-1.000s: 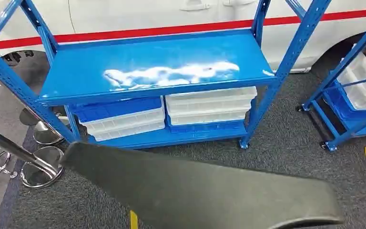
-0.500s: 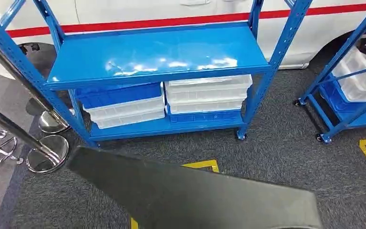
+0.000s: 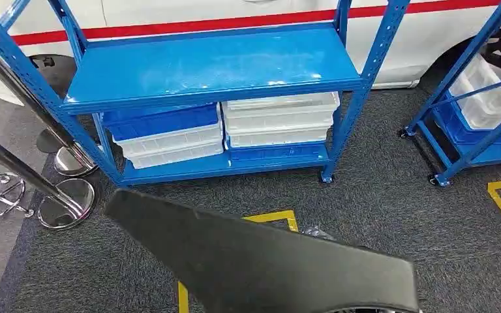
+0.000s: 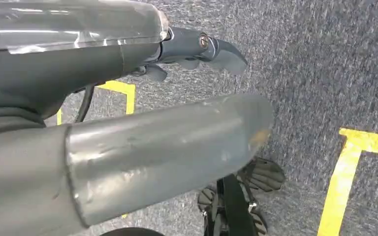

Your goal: Take the parts from the cabinet and place them on the table.

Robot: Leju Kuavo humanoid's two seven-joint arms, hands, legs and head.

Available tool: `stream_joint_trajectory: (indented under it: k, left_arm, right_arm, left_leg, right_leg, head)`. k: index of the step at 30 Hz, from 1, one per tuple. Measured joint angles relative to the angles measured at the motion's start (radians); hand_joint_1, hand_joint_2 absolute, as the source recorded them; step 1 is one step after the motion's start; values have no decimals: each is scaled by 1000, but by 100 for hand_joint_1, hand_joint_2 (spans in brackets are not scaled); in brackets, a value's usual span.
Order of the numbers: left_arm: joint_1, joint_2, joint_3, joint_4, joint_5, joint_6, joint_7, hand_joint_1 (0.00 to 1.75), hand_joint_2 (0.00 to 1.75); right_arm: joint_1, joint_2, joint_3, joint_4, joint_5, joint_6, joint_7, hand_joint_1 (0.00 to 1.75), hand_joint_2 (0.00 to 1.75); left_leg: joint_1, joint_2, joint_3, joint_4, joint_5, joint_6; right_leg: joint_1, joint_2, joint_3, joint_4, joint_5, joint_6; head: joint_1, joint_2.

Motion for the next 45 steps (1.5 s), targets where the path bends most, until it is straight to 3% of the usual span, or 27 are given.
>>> stream_joint_trajectory:
  k: [2, 5, 6, 7, 9, 10, 11, 12, 15, 16, 18, 20, 22, 23, 25, 26, 27, 28, 31, 34, 36, 37, 38, 40, 41, 42, 45]
  left_arm:
    - [-1, 0, 0, 0, -2, 9, -10, 0, 0]
    - [-1, 2, 1, 0, -9, 26, -27, 0, 0]
    - [-1, 2, 1, 0, -16, 30, -30, 0, 0]
    - [-1, 3, 1, 0, -19, 34, -32, 0, 0]
    - [-1, 3, 1, 0, -27, 48, -44, 0, 0]
    - [-2, 3, 1, 0, -27, 51, -51, 0, 0]
    - [-4, 6, 1, 0, -27, 55, -58, 0, 0]
    - [-7, 8, 1, 0, -26, 57, -66, 0, 0]
    - [-12, 10, 4, -1, -24, 66, -90, 0, 0]
    - [-14, 9, 5, -1, -26, 69, -95, 0, 0]
    - [-18, 8, 4, 0, -38, 77, -101, 0, 0]
    - [-16, 6, 4, 0, -53, 81, -101, 0, 0]
    - [-17, 6, 4, 0, -62, 85, -101, 0, 0]
    - [-18, 6, 4, 0, -69, 87, -101, 0, 0]
    - [-21, 6, 4, 0, -78, 91, -101, 0, 0]
    - [-23, 7, 4, 0, -80, 91, -101, 0, 0]
    - [-23, 9, 3, 0, -85, 92, -100, 0, 0]
    - [-23, 10, 3, 0, -89, 92, -99, 0, 0]
    - [-26, 11, 2, 0, -98, 95, -101, 0, 0]
    - [-25, 11, 2, 0, -95, 92, -105, 0, 0]
    - [-23, 11, 2, 0, -90, 91, -109, 0, 0]
    - [-23, 11, 2, 0, -90, 91, -110, 0, 0]
    - [-23, 11, 2, 0, -91, 91, -111, 0, 0]
    - [-26, 11, 2, 0, -99, 88, -113, 0, 0]
    - [-27, 11, 2, 0, -103, 85, -115, 0, 0]
    - [-30, 19, 2, -1, -109, 82, -119, 0, 0]
    - [-33, 20, -2, 0, -122, 70, -137, 0, 0]
  right_arm:
    - [-1, -3, -1, -2, -3, 3, 0, 175, 175]
    - [-2, -5, -1, -2, -11, 13, 1, 175, 175]
    - [-2, -8, -1, -2, -11, 13, 2, 175, 175]
    - [-2, -10, -2, -2, -12, 12, 2, 175, 175]
    - [-10, -13, -3, -2, -15, 13, 7, 175, 175]
    - [-20, -13, -3, -3, -16, 13, 10, 175, 175]
    - [-29, -13, -3, -3, -19, 13, 15, 175, 175]
    - [-44, -13, -3, -3, -20, 13, 23, 175, 175]
    - [-60, -13, -3, -3, -21, 17, 45, 175, 175]
    - [-68, -13, -3, -3, -21, 18, 49, 175, 175]
    - [-92, -18, -3, -2, -28, 18, 63, 175, 175]
    - [-105, -17, -2, 0, -41, 16, 76, 175, 175]
    - [-101, -17, -1, 4, -46, 9, 84, 175, 175]
    - [-98, -17, -1, 6, -47, 0, 85, 175, 175]
    - [-89, -17, -1, 5, -43, -15, 84, 175, 175]
    - [-79, -17, -1, 2, -36, -25, 80, 175, 175]
    - [-69, -16, -1, 1, -26, -31, 77, 175, 175]
    - [-55, -16, 0, -3, -15, -36, 74, 175, 175]
    - [-27, -17, 0, -14, 3, -39, 64, 175, 175]
    - [-20, -18, 1, -21, 8, -39, 60, 175, 175]
    - [-12, -18, 2, -24, 16, -40, 54, 175, 175]
    - [-7, -18, 2, -24, 21, -42, 50, 175, 175]
    - [-3, -18, 3, -27, 25, -42, 45, 175, 175]
    - [1, -18, 3, -40, 34, -45, 42, 175, 175]
    - [1, -18, 3, -44, 34, -46, 42, 175, 175]
    - [1, -18, 3, -46, 34, -47, 42, 175, 175]
    - [1, -17, 3, -45, 35, -46, 39, 175, 175]
  left_leg:
    - [3, -4, -15, 29, -32, -9]
    - [4, -5, -108, 241, -148, -17]
    - [4, -5, -131, 295, -164, -17]
    - [4, -6, -133, 305, -155, -14]
    - [1, -13, -67, 188, -77, 0]
    - [-3, -31, -16, 93, -32, 12]
    - [-6, -73, 19, 23, -13, 27]
    - [-3, -90, 29, -6, -22, 36]
    - [-11, -65, 28, -15, -18, 38]
    - [0, -53, 33, -39, -1, 40]
    - [2, -27, 37, -55, 15, 48]
    - [-1, -1, 30, -52, 16, 49]
    - [-1, 25, 22, -44, 14, 47]
    - [0, 35, 19, -38, 12, 44]
    - [3, 54, 26, -34, 5, 37]
    - [2, 60, 30, -30, -1, 30]
    - [-6, 66, 32, -25, -8, 20]
    - [-6, 71, 35, -27, -9, 16]
    - [-5, 105, 42, -29, -11, 1]
    - [3, 8, -19, 109, -118, -12]
    - [3, -7, -87, 266, -185, -13]
    - [3, -7, -102, 300, -187, -11]
    - [3, -8, -95, 282, -164, -6]
    - [-1, -24, -16, 118, -68, 12]
    - [-3, -53, 28, 28, -30, 26]
    - [-5, -109, 47, -22, -31, 42]
    - [-14, -73, 44, -27, -23, 38]
  right_leg:
    - [-6, -2, -2, -9, 10, -15]
    - [-1, 6, -15, -9, 18, -27]
    - [1, 10, -20, -8, 21, -29]
    - [3, 17, -23, -8, 24, -30]
    - [9, 36, -25, -7, 29, -30]
    - [12, 47, -24, -8, 33, -29]
    - [6, 54, -24, -9, 37, -28]
    - [14, 64, -29, -7, 40, -22]
    - [1, 95, -40, -16, 58, 2]
    - [9, 106, -39, -20, 63, 10]
    - [11, 38, -78, 50, 2, 12]
    - [6, 15, -139, 193, -76, 19]
    - [-1, 9, -170, 274, -92, 28]
    - [-6, 5, -152, 245, -67, 32]
    - [-11, -18, -59, 88, 10, 35]
    - [-10, -58, -11, 7, 34, 35]
    - [6, -94, -2, -21, 20, 26]
    - [1, -70, -3, -21, 23, 9]
    - [4, -39, -11, -25, 30, -11]
    - [0, -8, -25, -27, 43, -31]
    - [3, 15, -30, -27, 49, -34]
    - [4, 28, -32, -27, 50, -33]
    - [6, 41, -33, -26, 52, -33]
    - [10, 69, -32, -25, 56, -31]
    - [12, 80, -32, -25, 59, -30]
    - [10, 87, -35, -23, 62, -26]
    - [-1, 122, -46, -29, 75, -3]
  head:
    - [0, 0]
    - [0, 0]
    - [0, 0]
    - [0, 0]
    - [0, 0]
    - [0, 0]
    - [0, 0]
    - [0, 0]
    - [-1, 0]
    - [0, 0]
    - [0, 0]
    - [0, 0]
    - [0, 0]
    - [0, 0]
    - [0, 0]
    - [1, 0]
    - [1, 0]
    - [0, 0]
    - [0, 0]
    - [0, 0]
    - [0, 0]
    - [0, 0]
    - [0, 0]
    - [0, 0]
    - [0, 0]
    - [1, 0]
    - [0, 0]
